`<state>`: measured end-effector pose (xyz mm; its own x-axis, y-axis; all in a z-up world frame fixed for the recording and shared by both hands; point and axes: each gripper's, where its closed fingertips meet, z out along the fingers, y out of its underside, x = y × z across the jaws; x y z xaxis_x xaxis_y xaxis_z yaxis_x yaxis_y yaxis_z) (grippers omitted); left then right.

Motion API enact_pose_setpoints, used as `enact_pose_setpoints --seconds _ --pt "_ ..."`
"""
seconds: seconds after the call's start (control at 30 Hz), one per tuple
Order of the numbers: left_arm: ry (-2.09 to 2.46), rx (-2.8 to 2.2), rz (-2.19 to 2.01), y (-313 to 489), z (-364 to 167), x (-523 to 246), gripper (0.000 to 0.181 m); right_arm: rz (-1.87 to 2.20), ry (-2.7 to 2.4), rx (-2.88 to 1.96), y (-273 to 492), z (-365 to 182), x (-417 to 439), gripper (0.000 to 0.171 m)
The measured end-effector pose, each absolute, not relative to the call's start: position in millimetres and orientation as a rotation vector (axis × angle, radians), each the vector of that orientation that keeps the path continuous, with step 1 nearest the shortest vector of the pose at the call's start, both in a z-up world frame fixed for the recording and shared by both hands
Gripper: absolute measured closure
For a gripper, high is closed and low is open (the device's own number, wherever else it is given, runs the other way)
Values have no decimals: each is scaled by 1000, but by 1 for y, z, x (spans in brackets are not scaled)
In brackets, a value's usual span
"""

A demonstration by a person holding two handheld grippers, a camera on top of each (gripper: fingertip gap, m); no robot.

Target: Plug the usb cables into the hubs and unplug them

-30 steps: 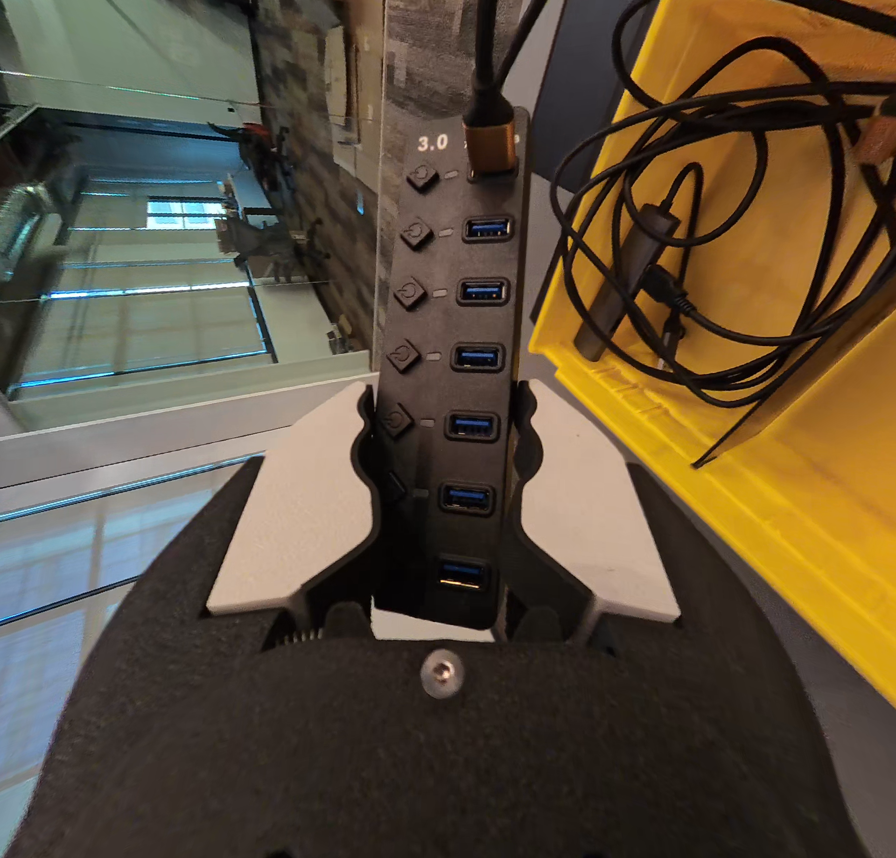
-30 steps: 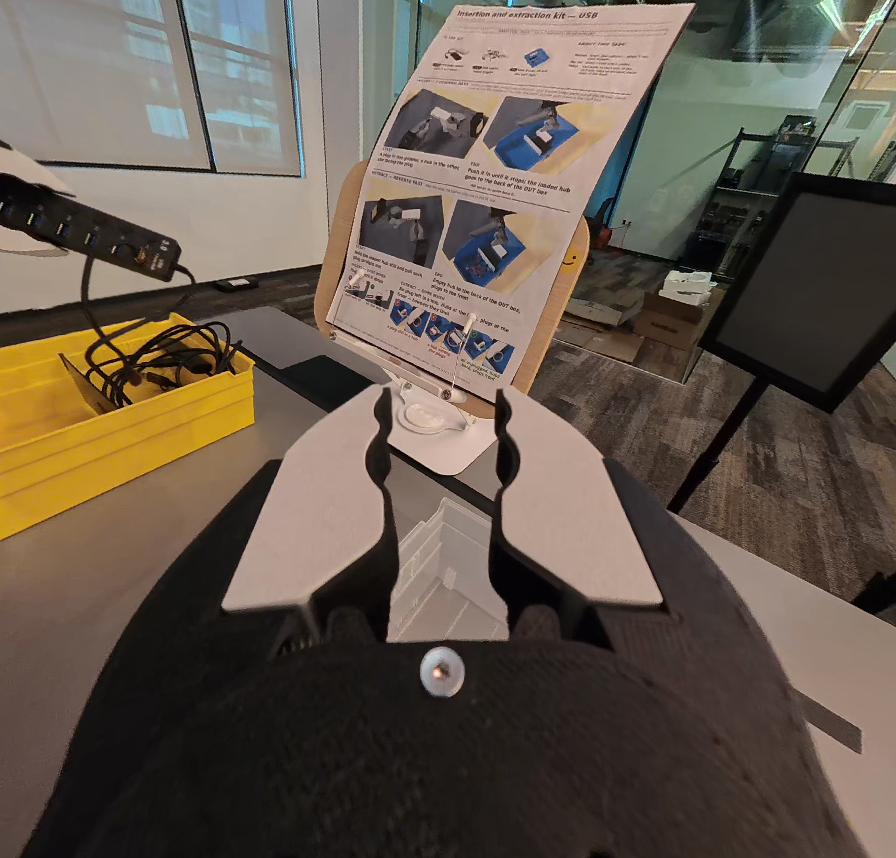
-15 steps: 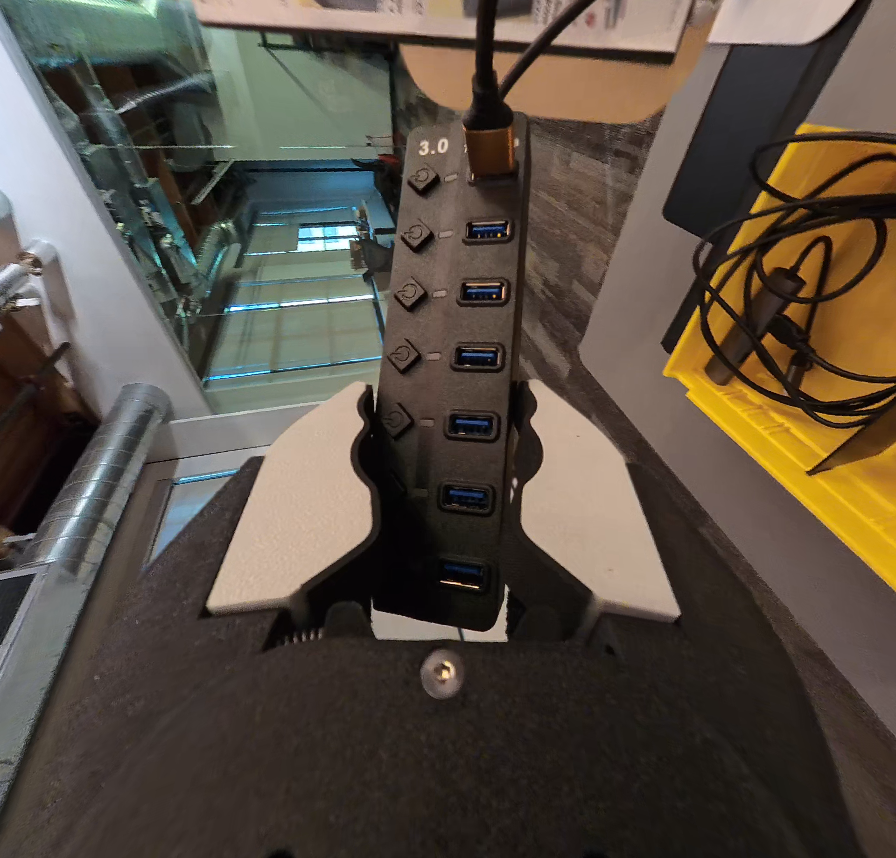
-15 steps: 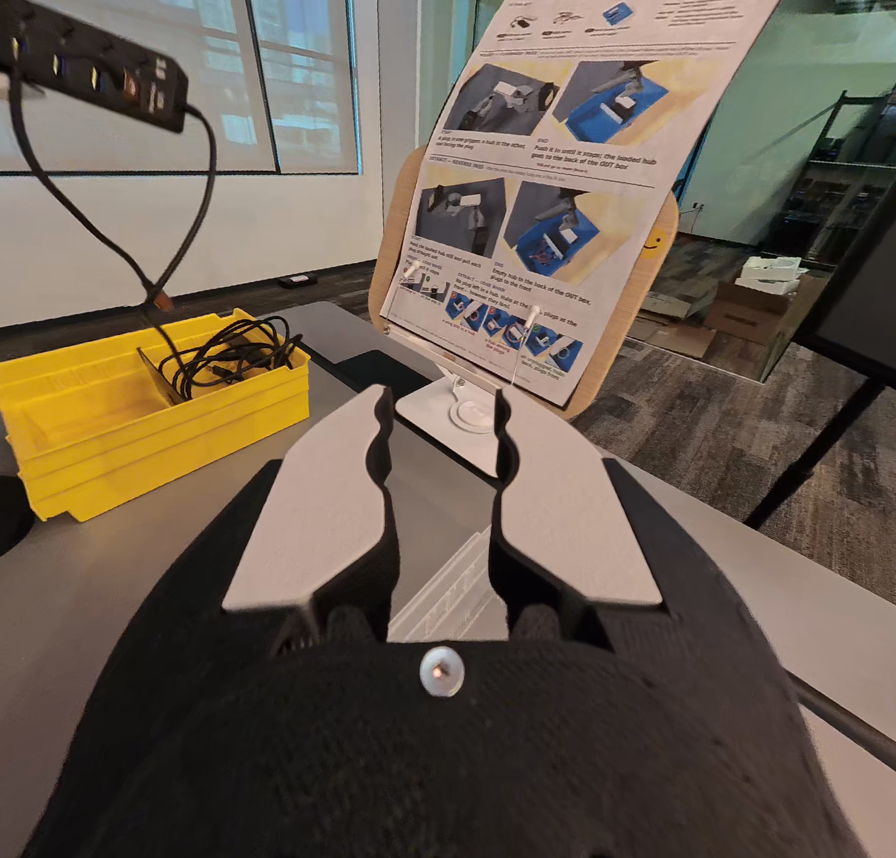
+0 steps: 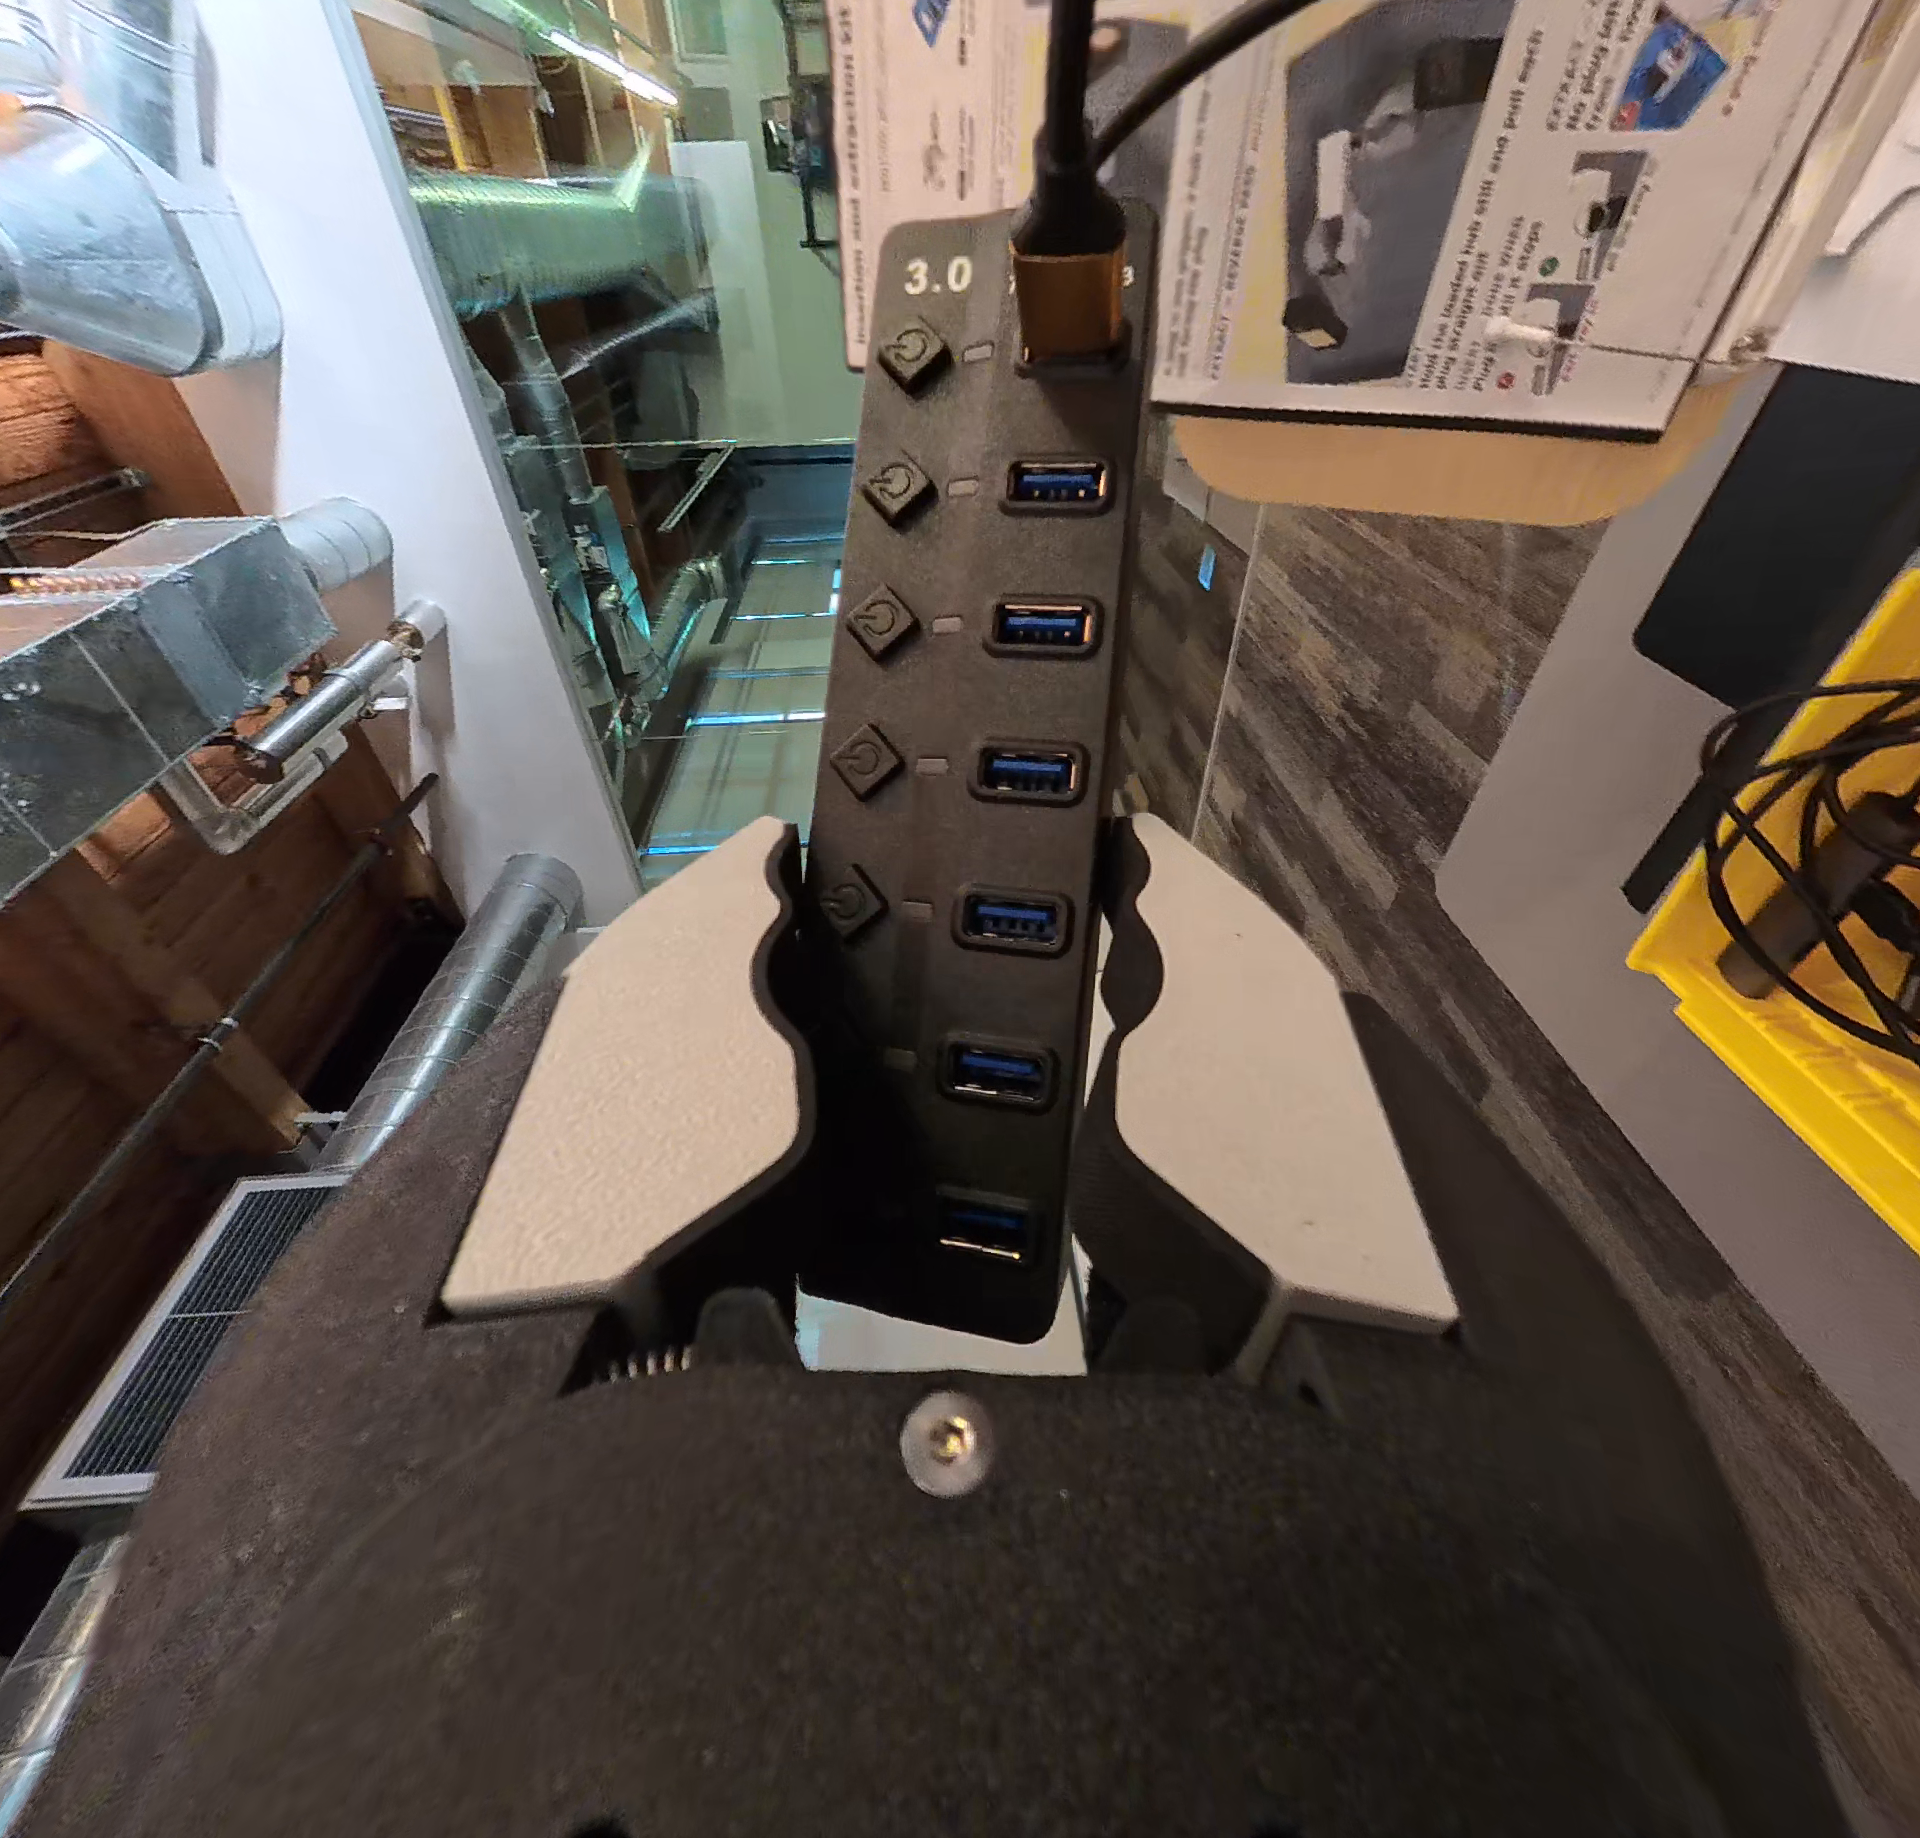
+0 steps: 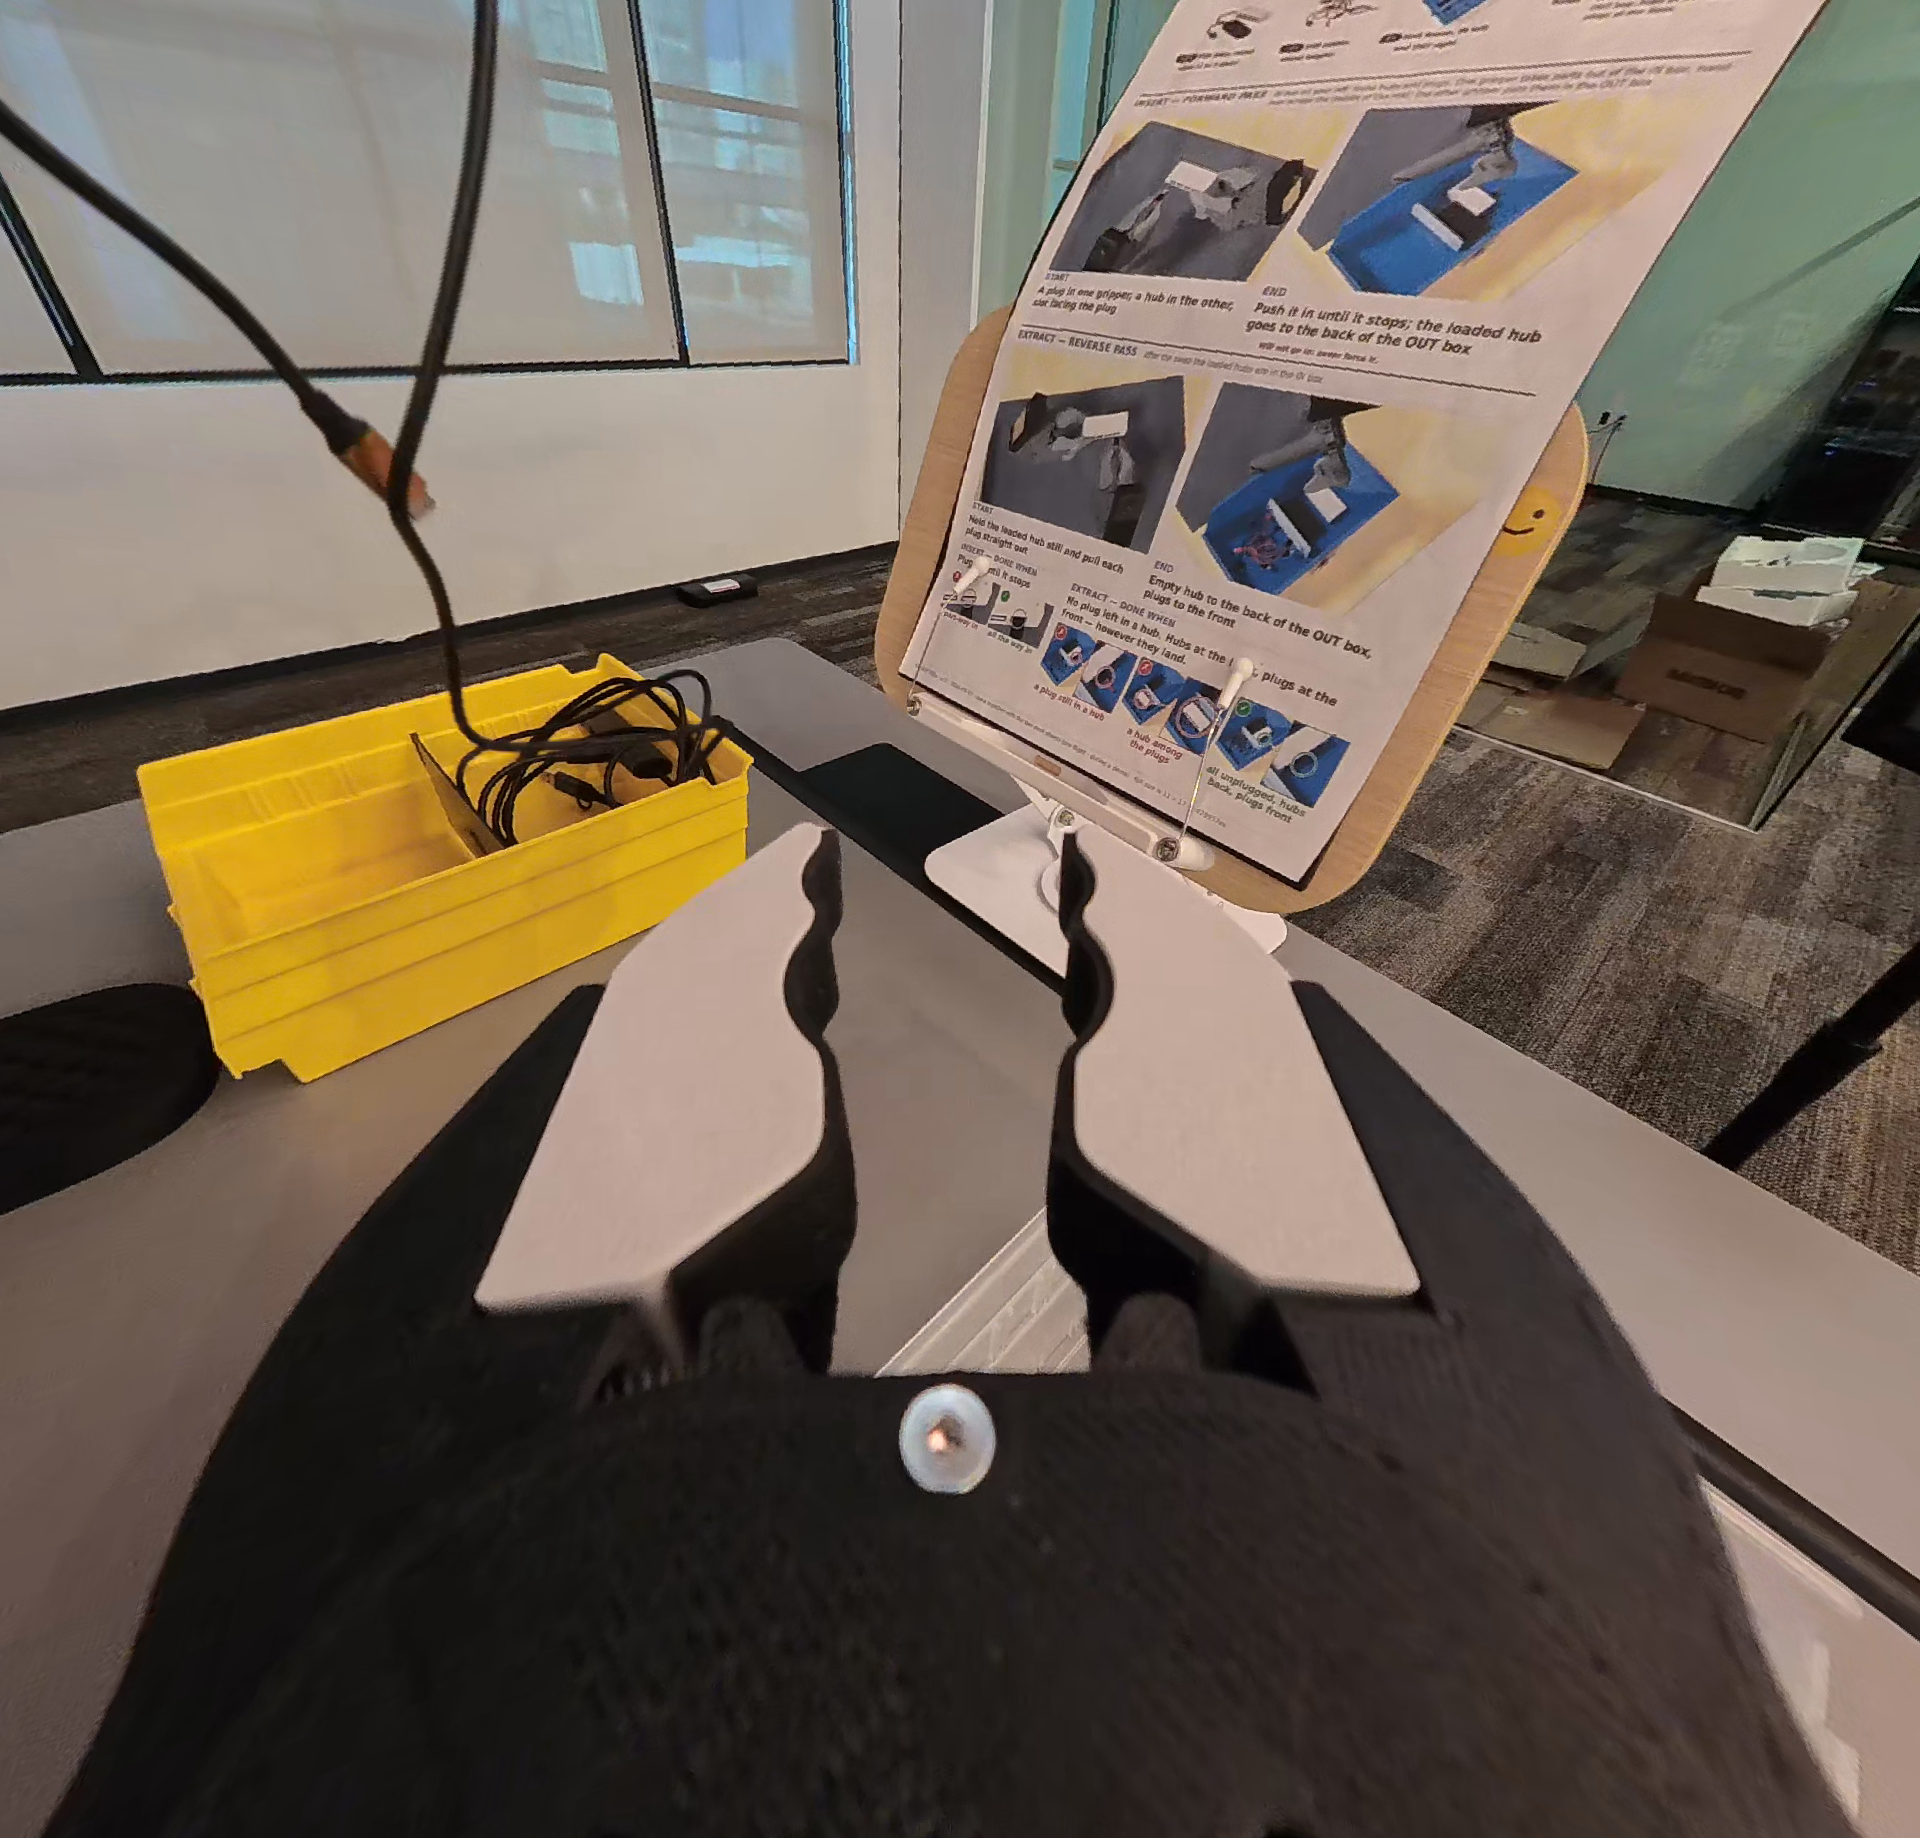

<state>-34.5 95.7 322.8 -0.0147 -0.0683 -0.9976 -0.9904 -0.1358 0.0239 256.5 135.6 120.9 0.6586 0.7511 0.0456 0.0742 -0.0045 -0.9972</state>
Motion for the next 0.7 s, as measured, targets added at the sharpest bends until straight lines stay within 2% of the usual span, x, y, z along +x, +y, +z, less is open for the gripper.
enact_pose_setpoints --seconds 0.33,0.7 --pt "1119 -1309 1304 93 379 -15 126 647 -693 -1507 138 121 265 130" --pt "1110 -1275 1321 82 396 -3 126 676 -718 -1528 139 114 253 130"
